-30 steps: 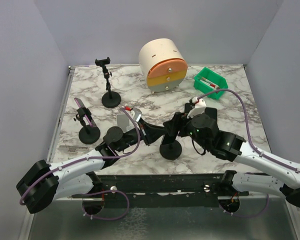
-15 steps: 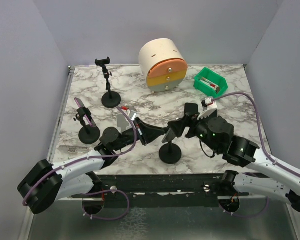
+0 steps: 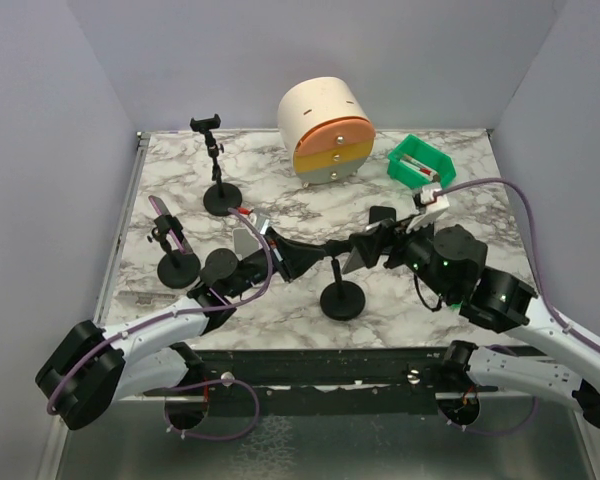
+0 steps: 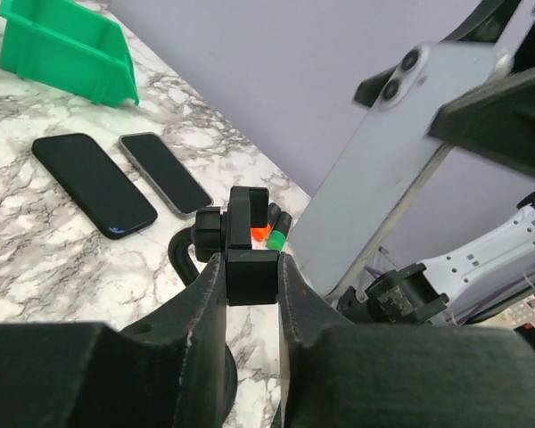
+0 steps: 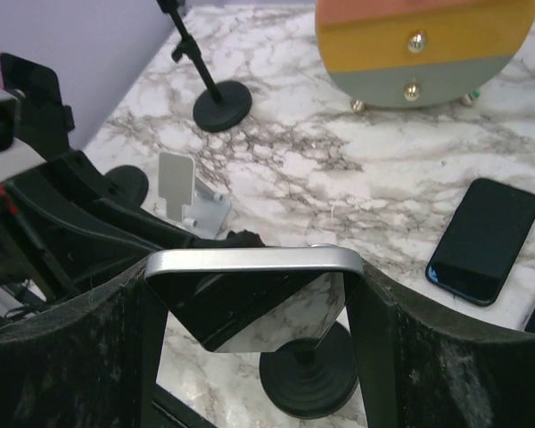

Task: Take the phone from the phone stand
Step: Place the phone stand at the center of the board, then place the phone at the center of the board.

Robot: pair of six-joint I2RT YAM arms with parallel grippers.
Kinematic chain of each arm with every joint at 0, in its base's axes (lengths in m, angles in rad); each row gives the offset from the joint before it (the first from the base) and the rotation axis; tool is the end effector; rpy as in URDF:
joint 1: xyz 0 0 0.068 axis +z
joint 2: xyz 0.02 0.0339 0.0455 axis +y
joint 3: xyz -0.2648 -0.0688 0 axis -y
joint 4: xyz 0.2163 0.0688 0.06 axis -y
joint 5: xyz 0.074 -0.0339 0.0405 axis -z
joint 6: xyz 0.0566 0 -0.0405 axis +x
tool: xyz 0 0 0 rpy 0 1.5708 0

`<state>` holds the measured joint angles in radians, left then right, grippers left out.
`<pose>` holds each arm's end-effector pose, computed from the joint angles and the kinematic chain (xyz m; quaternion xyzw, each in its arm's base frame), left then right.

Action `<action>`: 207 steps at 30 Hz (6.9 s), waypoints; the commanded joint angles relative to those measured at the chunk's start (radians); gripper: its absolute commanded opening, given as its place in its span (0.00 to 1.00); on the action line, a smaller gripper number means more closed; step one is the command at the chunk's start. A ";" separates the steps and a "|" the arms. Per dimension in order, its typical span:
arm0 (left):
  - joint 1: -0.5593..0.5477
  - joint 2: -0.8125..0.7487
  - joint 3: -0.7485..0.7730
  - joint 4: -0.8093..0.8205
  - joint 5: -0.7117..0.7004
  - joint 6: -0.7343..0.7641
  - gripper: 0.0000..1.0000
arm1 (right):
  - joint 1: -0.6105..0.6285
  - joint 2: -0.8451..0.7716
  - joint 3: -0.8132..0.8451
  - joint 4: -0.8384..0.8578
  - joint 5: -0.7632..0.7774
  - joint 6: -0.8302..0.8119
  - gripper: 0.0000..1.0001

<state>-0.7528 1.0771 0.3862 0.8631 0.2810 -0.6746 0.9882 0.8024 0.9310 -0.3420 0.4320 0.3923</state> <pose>0.1541 -0.1659 0.2771 0.1320 0.6327 -0.5642 0.5138 0.1108 0.1250 0.3646 -0.0946 0.7663 0.2618 0.5790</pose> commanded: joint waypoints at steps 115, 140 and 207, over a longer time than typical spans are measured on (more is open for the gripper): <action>-0.189 -0.242 0.393 -0.134 0.276 0.013 0.00 | 0.000 0.007 0.033 0.595 -0.875 0.077 0.38; -0.188 -0.499 0.231 -0.631 -0.549 0.522 0.99 | -0.323 0.387 0.201 0.098 -0.058 -0.078 0.00; -0.189 -0.541 0.158 -0.663 -0.484 0.479 0.99 | -0.680 0.979 0.088 0.223 -0.579 0.153 0.52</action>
<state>-0.9401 0.5358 0.5312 0.2142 -0.2176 -0.1940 0.3122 1.8313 1.0412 -0.0544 -0.2008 0.5743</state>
